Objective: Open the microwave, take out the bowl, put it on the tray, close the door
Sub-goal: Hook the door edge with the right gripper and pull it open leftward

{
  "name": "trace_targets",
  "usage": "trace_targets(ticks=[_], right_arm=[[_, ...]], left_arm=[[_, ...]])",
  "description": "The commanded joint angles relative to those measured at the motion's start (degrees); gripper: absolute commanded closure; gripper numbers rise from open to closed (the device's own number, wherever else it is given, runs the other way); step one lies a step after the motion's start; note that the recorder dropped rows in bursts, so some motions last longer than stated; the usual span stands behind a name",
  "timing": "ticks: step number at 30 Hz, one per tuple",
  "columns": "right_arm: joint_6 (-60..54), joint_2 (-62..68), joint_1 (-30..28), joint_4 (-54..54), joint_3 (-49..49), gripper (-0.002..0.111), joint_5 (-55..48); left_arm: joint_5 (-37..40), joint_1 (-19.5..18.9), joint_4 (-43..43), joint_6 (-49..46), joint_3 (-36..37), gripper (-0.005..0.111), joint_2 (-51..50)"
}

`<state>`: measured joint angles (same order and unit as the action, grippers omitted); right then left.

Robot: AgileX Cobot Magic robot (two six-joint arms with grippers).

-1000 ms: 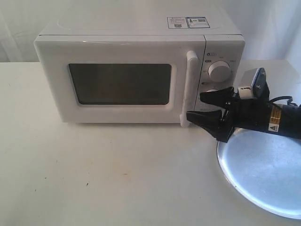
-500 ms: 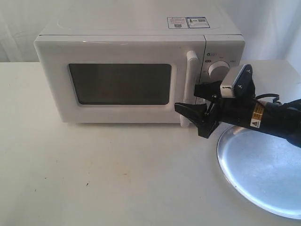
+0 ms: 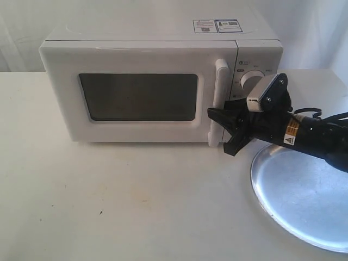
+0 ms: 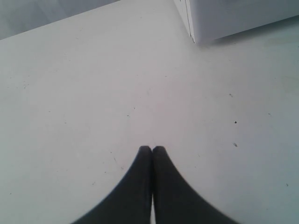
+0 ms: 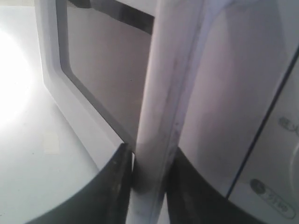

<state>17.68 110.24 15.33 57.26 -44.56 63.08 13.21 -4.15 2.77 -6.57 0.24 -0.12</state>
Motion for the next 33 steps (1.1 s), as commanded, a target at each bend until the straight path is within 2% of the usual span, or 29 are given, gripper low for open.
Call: trace_targets(ticks=[1,8,18,22,28,30,33], right_arm=[[-3.98,0.22,1.26,21.31,-0.69,0.108,4.45],[-3.48,-0.49,1.26,27.69,-0.92,0.108,6.89],[4.61,-0.48,1.26,25.67,-0.92,0.108,6.89],[9.05,-0.79,0.9,25.99,-0.92,0.095,6.89],[14.44,-3.9,-2.29,35.51,-0.92,0.066,6.89],[19.24,-5.2,-3.88,42.09,-0.92,0.065,6.89],[27.85,-6.73,-5.69,42.69,0.02,0.069,6.89]], left_arm=[[0.03,0.21,-0.22,0.34,-0.24,0.107,0.12],[0.03,0.21,-0.22,0.34,-0.24,0.107,0.12],[0.03,0.21,-0.22,0.34,-0.24,0.107,0.12],[0.03,0.21,-0.22,0.34,-0.24,0.107,0.12],[0.03,0.21,-0.22,0.34,-0.24,0.107,0.12],[0.03,0.21,-0.22,0.34,-0.24,0.107,0.12],[0.03,0.21,-0.22,0.34,-0.24,0.107,0.12]])
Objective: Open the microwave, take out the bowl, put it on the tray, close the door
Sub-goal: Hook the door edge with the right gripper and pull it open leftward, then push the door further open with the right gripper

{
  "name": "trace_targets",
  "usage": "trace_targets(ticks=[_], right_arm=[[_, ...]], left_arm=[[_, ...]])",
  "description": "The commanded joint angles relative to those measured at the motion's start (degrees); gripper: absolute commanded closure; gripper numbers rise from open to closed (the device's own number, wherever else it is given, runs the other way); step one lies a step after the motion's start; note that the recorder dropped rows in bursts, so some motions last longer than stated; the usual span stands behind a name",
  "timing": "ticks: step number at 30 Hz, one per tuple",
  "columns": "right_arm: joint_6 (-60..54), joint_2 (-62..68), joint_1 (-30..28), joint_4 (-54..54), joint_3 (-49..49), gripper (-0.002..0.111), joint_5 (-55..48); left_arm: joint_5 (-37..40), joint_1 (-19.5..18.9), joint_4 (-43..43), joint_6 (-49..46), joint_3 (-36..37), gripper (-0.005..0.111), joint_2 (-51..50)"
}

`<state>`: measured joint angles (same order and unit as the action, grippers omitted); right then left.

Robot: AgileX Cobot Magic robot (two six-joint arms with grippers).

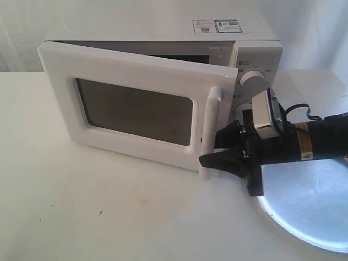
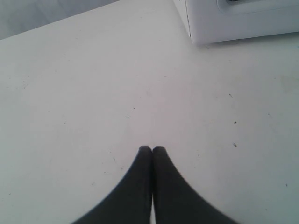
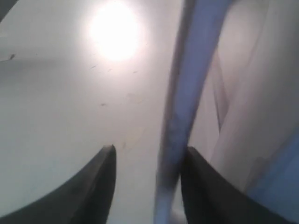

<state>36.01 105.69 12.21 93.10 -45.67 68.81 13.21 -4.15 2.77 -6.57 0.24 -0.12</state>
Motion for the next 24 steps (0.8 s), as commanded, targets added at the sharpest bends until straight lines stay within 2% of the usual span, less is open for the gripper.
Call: trace_targets(ticks=[1,7,13,17,20,23,24], right_arm=[[11.11,-2.63,-3.11,6.85,1.12,0.071,1.16],[12.25,-4.16,-3.69,6.85,1.12,0.079,1.16],[16.63,-8.47,-3.44,6.85,0.88,0.107,1.16],[16.72,-15.15,-2.41,5.55,0.88,0.108,1.16],[17.21,-22.08,-2.43,-2.12,1.07,0.108,1.16],[18.33,-27.11,-2.56,-16.77,1.12,0.108,1.16],[18.33,-27.4,-2.56,-18.19,1.12,0.108,-0.63]], left_arm=[[0.03,0.21,-0.22,0.34,-0.24,0.107,0.12],[0.03,0.21,-0.22,0.34,-0.24,0.107,0.12],[0.03,0.21,-0.22,0.34,-0.24,0.107,0.12],[0.03,0.21,-0.22,0.34,-0.24,0.107,0.12],[0.03,0.21,-0.22,0.34,-0.24,0.107,0.12],[0.03,0.21,-0.22,0.34,-0.24,0.107,0.12],[0.03,0.21,-0.22,0.34,-0.24,0.107,0.12]])
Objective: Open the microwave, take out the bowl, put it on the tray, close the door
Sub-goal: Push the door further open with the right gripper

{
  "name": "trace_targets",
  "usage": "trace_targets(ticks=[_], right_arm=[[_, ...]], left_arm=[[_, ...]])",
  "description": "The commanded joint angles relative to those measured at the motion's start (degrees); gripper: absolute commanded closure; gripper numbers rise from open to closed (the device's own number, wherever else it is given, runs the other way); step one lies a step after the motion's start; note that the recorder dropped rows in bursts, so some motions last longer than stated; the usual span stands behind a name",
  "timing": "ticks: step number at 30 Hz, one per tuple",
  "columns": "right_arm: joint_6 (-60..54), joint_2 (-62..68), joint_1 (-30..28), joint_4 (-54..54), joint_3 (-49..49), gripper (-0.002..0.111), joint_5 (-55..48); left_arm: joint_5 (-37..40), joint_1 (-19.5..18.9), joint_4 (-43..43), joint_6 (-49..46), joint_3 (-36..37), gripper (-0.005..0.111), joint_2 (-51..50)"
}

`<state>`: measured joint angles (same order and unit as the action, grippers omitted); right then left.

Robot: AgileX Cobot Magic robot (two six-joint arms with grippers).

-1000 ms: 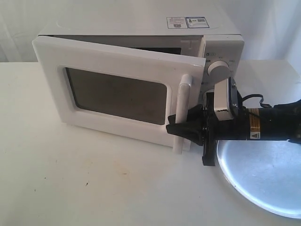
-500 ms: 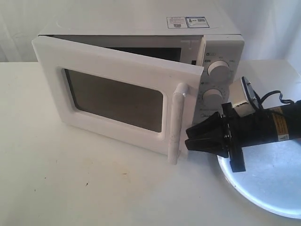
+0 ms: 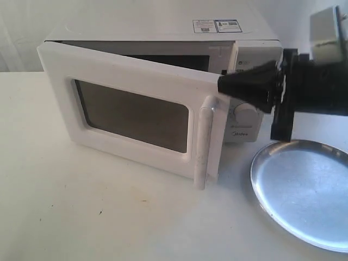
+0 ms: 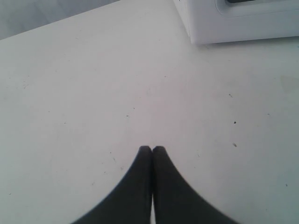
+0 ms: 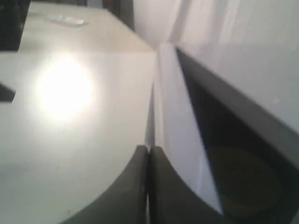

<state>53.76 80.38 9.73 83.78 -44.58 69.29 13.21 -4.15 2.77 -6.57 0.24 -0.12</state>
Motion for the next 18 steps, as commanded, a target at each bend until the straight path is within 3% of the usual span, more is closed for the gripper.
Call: trace_targets(ticks=[1,4,8,11,18], right_arm=[[0.01,-1.96,-0.09,-11.22,0.03,0.108,-9.14],[-5.44,1.54,-0.09,-12.72,0.03,0.108,-18.78],[-5.59,9.72,0.58,-9.9,-0.6,0.108,-0.17],[-5.29,11.05,4.2,2.79,-2.79,0.108,0.67],[-5.36,11.05,11.31,3.31,-3.97,0.108,0.67]], left_arm=[[0.03,0.21,-0.22,0.34,-0.24,0.107,0.12],[0.03,0.21,-0.22,0.34,-0.24,0.107,0.12],[0.03,0.21,-0.22,0.34,-0.24,0.107,0.12],[0.03,0.21,-0.22,0.34,-0.24,0.107,0.12],[0.03,0.21,-0.22,0.34,-0.24,0.107,0.12]])
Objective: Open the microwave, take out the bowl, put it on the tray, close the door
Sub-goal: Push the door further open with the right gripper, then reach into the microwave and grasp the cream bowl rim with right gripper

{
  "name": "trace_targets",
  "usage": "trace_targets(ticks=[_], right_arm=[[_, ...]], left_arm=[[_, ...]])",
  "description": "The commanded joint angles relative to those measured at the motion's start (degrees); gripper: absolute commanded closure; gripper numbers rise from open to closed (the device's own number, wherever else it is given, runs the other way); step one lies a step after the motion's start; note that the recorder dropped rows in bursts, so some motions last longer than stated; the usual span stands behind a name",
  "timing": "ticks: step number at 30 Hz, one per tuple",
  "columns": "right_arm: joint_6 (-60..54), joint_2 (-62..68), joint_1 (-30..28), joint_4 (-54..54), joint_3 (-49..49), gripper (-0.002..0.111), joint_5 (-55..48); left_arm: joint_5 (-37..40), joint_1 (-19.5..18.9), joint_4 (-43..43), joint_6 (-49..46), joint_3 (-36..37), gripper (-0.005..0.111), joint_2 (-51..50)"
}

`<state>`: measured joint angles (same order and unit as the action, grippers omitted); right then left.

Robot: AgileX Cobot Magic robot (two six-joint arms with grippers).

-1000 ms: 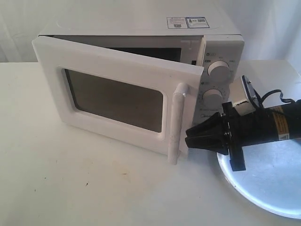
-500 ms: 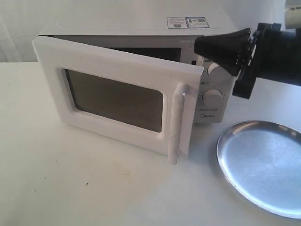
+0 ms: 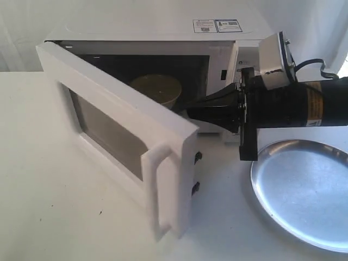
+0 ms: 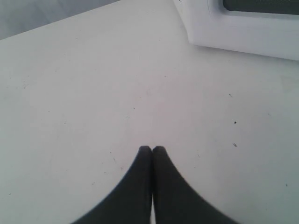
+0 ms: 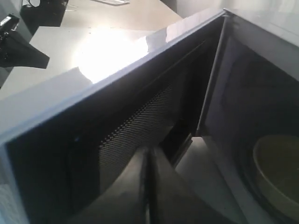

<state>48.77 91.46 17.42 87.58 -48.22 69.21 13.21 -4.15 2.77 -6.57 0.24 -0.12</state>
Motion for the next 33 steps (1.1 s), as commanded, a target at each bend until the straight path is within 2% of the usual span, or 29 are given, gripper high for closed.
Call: trace_targets(ticks=[1,5,8,10,11,14,16,18,20,22,25,26,30,33], right_arm=[[-0.64,-0.03,5.15,-0.35,-0.33,0.108,0.75],[-10.84,-0.03,14.7,-2.98,-0.33,0.108,0.75],[-11.0,-0.03,16.22,-14.5,-0.33,0.108,0.75],[-10.13,-0.03,16.22,-20.68,-0.33,0.108,-7.9],[-12.18,0.22,16.35,-26.5,-0.33,0.108,-17.22],[-21.47,2.6,16.48,-36.83,-0.33,0.105,-27.76],[-24.82,5.54,16.48,-39.82,-0.33,0.099,-28.15],[-25.03,8.97,16.89,-38.09,-0.33,0.09,-24.49],[-29.08,12.42,17.51,-36.46,-0.62,0.078,-19.61],[-37.56,16.16,18.49,-36.81,-1.97,0.061,-16.72],[-45.97,20.66,19.35,-44.22,-5.44,0.041,-17.86],[-47.25,22.07,19.6,-47.35,-6.73,0.038,-19.55],[-48.77,26.63,19.7,-58.39,-13.96,0.038,-28.54],[-48.77,29.52,19.84,-59.01,-19.17,0.038,-33.71]], left_arm=[[0.03,0.21,-0.22,0.34,-0.24,0.107,0.12],[0.03,0.21,-0.22,0.34,-0.24,0.107,0.12],[0.03,0.21,-0.22,0.34,-0.24,0.107,0.12],[0.03,0.21,-0.22,0.34,-0.24,0.107,0.12],[0.03,0.21,-0.22,0.34,-0.24,0.107,0.12],[0.03,0.21,-0.22,0.34,-0.24,0.107,0.12],[0.03,0.21,-0.22,0.34,-0.24,0.107,0.12],[0.03,0.21,-0.22,0.34,-0.24,0.107,0.12],[0.03,0.21,-0.22,0.34,-0.24,0.107,0.12],[0.03,0.21,-0.22,0.34,-0.24,0.107,0.12],[0.03,0.21,-0.22,0.34,-0.24,0.107,0.12],[0.03,0.21,-0.22,0.34,-0.24,0.107,0.12],[0.03,0.21,-0.22,0.34,-0.24,0.107,0.12],[0.03,0.21,-0.22,0.34,-0.24,0.107,0.12]])
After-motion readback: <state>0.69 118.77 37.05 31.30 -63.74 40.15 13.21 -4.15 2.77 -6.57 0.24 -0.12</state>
